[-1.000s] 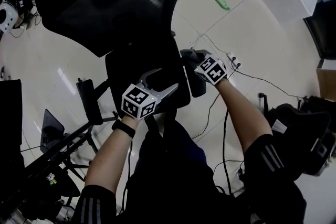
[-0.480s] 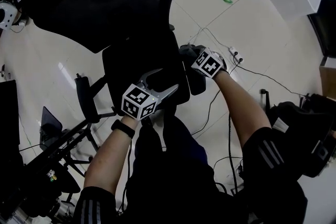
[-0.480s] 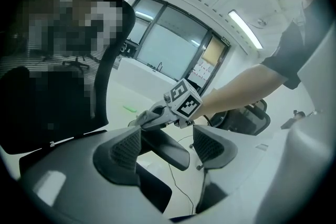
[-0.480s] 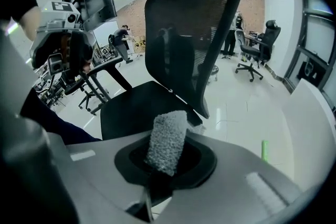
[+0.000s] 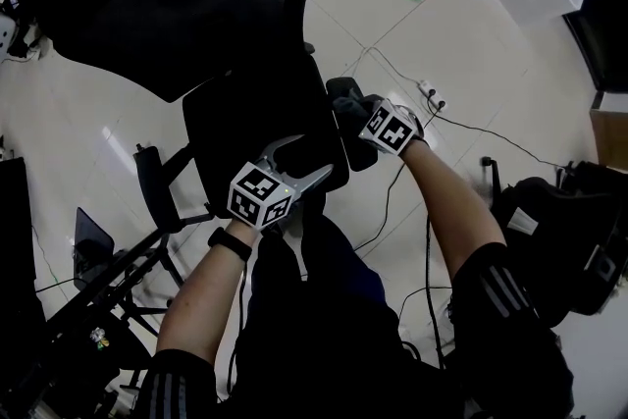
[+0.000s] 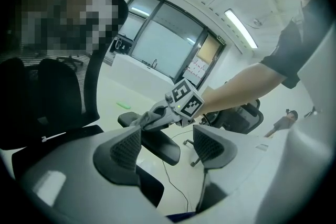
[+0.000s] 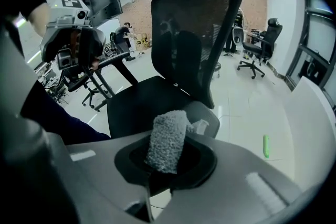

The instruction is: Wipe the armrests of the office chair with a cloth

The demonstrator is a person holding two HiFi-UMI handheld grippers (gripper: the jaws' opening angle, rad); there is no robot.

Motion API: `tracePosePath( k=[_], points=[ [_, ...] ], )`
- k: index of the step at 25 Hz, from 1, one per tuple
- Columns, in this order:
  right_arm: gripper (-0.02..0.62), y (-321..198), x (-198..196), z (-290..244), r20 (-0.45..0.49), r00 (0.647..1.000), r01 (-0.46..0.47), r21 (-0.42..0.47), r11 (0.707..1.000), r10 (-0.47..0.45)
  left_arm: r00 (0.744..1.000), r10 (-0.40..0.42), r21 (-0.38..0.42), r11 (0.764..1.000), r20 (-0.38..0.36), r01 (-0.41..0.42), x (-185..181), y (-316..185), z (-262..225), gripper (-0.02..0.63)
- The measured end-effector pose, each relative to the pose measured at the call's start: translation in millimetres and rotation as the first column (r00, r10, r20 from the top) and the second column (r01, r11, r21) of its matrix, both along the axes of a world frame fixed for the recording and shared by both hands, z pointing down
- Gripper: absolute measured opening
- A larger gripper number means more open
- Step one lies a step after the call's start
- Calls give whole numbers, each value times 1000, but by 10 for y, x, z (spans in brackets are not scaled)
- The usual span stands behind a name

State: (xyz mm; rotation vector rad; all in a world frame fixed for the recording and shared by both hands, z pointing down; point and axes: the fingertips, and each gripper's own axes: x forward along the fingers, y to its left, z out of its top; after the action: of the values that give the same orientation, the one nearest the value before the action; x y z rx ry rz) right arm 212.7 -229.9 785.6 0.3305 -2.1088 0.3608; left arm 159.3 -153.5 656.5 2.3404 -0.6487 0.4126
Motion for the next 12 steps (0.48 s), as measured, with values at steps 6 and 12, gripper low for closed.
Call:
tracePosePath(
  k=[6,12],
  points=[
    [38,389,120,-15,8,999,-39,-20,999,39,999,47,-12,999,-4,-47,95,202,12,333],
    [38,835,221,-8,20,998,-64,-40,997,65,997,79,-18,997,-8,-79,165,377,6,333]
  ],
)
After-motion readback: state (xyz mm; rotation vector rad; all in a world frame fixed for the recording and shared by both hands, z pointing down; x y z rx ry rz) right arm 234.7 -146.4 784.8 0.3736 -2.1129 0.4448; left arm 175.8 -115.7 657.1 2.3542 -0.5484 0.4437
